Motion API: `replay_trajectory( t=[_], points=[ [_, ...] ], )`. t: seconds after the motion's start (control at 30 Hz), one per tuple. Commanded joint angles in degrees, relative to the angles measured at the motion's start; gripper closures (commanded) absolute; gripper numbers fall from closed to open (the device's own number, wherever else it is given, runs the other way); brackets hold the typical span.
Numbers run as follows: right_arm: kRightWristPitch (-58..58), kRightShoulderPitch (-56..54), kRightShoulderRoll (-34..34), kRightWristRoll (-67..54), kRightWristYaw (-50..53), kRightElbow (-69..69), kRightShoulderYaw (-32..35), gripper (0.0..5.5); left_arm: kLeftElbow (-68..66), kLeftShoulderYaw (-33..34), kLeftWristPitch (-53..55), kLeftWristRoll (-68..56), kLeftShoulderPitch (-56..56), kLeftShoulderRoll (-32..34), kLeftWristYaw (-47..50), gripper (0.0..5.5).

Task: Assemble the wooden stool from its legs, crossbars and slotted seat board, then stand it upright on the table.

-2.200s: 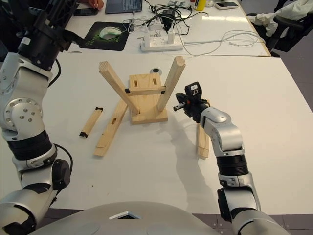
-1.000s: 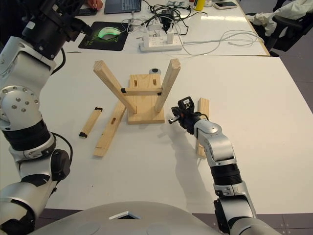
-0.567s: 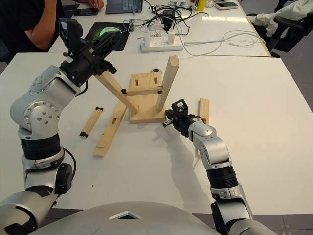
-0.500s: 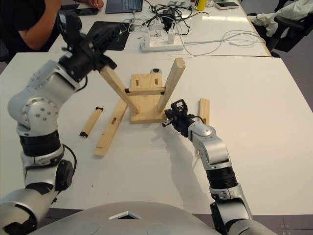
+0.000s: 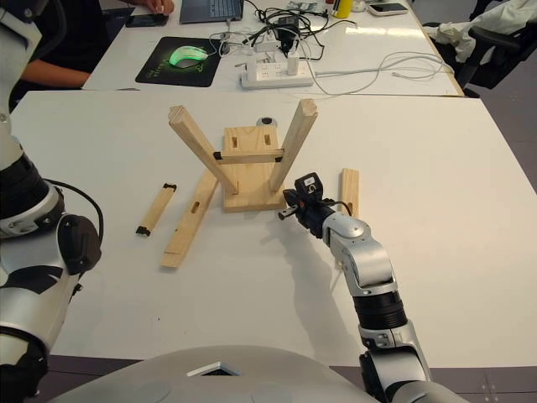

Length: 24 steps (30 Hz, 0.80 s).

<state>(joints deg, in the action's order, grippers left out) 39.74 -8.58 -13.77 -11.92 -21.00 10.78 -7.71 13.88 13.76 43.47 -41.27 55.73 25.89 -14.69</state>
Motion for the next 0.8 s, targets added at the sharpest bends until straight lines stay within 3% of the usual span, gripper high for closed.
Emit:
replay_trajectory(
  t=[0.03, 0.47, 0.8],
  points=[
    [0.37, -0.14, -0.28, -0.07, -0.58, 0.49, -0.46, 5.50, 0.05, 0.18, 0.46, 0.61, -2.43, 0.70, -0.34, 5.48],
    [3.34, -1.35, 0.40, 2.51, 0.26, -2.29, -5.07, 5.50, 0.30, -0.45, 1.41, 0.26, -3.33, 0.30, -0.48, 5.48],
    [12.65, -1.90, -1.82, 4.19, 1.10, 0.00, -7.51, 5.50, -0.86, -1.34, 6.54, -0.44, -0.60, 1.13, -0.33, 5.48]
  ],
)
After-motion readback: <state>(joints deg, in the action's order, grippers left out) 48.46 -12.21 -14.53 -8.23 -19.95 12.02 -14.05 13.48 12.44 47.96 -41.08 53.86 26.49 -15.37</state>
